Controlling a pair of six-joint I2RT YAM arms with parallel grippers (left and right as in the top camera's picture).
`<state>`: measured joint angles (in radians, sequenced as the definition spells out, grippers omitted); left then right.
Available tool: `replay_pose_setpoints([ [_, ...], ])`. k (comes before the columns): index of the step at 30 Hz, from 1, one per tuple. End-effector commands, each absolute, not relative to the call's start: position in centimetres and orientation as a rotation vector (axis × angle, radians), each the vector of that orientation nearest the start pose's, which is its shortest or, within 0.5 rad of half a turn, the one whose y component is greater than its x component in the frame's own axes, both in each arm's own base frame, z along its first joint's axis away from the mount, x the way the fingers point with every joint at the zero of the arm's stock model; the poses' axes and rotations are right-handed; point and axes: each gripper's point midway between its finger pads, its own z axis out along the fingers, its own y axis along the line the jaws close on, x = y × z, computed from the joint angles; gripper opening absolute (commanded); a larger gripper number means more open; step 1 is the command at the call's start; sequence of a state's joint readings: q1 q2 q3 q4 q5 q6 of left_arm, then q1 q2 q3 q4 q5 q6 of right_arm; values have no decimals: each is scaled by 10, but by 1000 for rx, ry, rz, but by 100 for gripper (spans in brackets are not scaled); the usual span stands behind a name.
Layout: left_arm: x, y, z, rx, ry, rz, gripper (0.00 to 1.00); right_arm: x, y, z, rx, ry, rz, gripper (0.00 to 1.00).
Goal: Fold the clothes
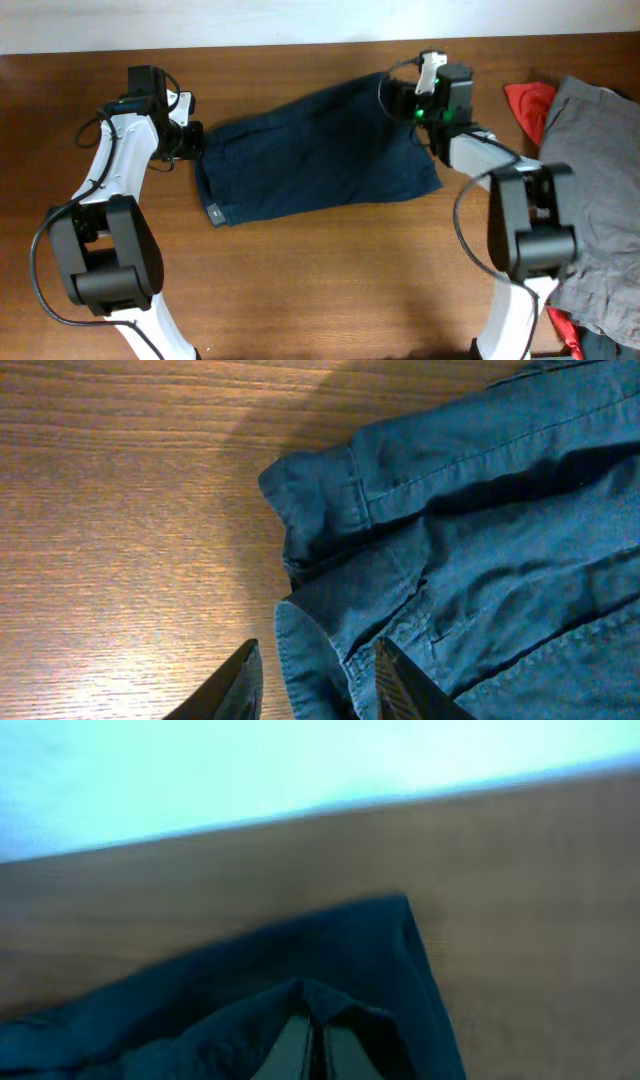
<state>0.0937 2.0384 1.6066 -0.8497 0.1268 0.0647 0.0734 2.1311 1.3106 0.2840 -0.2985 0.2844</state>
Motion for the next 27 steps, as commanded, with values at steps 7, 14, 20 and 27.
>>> replay_pose_setpoints([
  [7,464,14,67,118,2804,-196,47,560,84,52,67,2216,573,25],
  [14,475,13,47,122,2796,-217,53,545,72,79,91,2255,604,36],
  [20,472,3,28,126,2828,-309,23,527,63,80,17,2335,552,38],
  [27,475,-3,35,135,2805,-356,0,519,61,72,10,2389,536,39],
])
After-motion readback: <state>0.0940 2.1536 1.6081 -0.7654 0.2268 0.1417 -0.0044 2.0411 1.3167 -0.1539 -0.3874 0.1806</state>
